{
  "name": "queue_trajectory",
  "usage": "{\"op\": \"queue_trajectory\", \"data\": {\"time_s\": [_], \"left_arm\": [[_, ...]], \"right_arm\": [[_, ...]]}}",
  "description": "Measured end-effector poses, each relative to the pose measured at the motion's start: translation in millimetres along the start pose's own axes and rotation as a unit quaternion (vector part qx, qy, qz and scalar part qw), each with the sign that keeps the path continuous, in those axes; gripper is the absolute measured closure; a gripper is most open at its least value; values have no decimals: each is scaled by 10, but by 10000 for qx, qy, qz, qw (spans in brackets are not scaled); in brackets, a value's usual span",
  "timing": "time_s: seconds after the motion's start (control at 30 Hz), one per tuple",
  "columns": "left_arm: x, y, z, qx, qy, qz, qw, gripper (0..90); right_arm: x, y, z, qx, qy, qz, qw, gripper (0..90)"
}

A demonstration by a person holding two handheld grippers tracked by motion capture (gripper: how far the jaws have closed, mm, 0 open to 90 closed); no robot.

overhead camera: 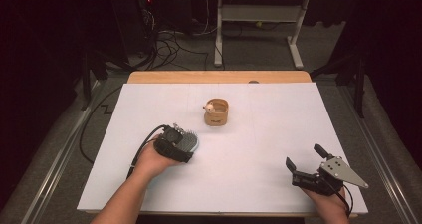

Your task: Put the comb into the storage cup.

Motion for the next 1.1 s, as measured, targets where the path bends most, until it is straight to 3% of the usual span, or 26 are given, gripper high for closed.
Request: {"op": "queue_trajectory", "data": {"time_s": [0.27,0.63,0.83,1.1], "left_arm": [[-2,9,24,-86,134,-97,9998,200],[-14,24,138,49,418,-114,9990,201],[-25,47,219,7,722,-116,9973,202],[6,51,287,192,1057,-57,9942,202]], "right_arm": [[0,6,5,12,3,-24,10000,8],[-1,4,3,7,10,-19,10000,8],[-2,3,6,10,10,-28,10000,8],[-2,6,7,15,20,-40,10000,8]]}}
Point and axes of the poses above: each handheld gripper's, and its own axes: z roughly backward along the jaws, x roughly out of its underside, y roughly to its right, the point moved 6 cm from there along -z, roughly forward along the jaws, and after that the axes turned 11 degrees about z, right-handed, at the moved point
